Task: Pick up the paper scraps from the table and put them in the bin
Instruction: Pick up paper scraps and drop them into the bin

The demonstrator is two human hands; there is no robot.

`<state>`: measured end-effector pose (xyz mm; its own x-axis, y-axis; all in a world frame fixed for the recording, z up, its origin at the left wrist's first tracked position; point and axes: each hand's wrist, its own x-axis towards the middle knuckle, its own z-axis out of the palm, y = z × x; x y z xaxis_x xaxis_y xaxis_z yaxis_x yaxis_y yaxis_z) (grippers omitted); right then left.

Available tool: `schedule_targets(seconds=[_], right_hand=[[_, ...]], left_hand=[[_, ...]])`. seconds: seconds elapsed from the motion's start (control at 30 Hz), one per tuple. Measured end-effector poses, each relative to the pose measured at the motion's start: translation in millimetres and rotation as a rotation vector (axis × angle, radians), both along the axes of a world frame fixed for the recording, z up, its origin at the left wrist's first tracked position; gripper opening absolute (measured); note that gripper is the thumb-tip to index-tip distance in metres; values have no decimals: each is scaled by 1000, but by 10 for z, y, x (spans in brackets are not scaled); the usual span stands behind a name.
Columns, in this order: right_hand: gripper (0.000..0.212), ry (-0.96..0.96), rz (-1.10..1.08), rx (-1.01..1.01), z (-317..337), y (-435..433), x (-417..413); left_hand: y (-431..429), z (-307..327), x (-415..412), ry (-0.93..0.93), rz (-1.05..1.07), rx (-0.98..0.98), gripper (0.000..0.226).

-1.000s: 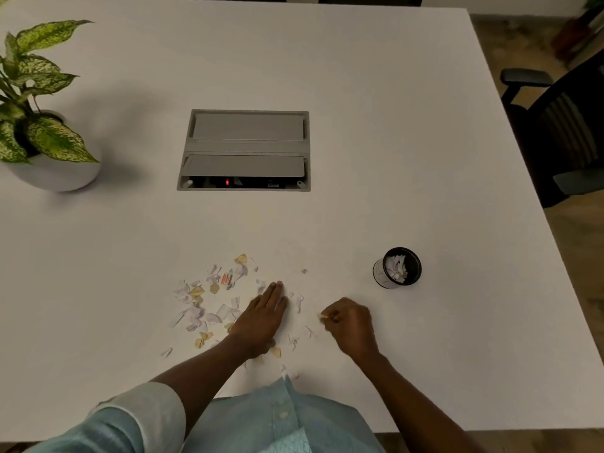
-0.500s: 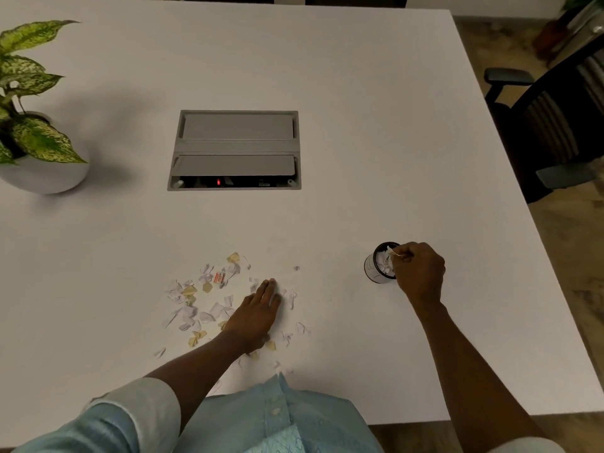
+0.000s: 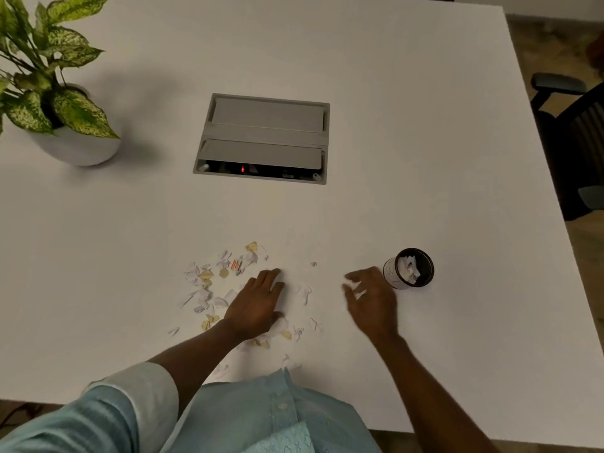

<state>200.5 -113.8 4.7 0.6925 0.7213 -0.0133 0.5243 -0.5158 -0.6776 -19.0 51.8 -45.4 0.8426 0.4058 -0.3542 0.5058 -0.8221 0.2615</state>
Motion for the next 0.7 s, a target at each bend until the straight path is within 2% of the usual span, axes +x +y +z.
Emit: schedule_targets(seconds=[0.07, 0.2, 0.27, 0.37, 0.5, 0.6, 0.7], right_hand=[[34, 76, 122, -174, -160, -21, -278], [87, 178, 262, -476, -433, -90, -608], [107, 216, 268, -532, -492, -87, -674], [121, 239, 294, -531, -524, 0, -736], [111, 188, 367, -533, -528, 240, -767], [87, 149, 412, -524, -508, 422, -752], [54, 110, 440, -489, -508, 541, -701]], left_hand=[[22, -31, -70, 49, 45, -17, 94], [47, -60, -174, 149, 78, -37, 123], [36, -67, -178, 155, 101, -37, 129], [24, -75, -143, 120, 146, -81, 131], [35, -81, -59, 62, 174, -143, 111], [67, -63, 27, 43, 231, -259, 72], [45, -55, 53, 28, 168, -205, 48]])
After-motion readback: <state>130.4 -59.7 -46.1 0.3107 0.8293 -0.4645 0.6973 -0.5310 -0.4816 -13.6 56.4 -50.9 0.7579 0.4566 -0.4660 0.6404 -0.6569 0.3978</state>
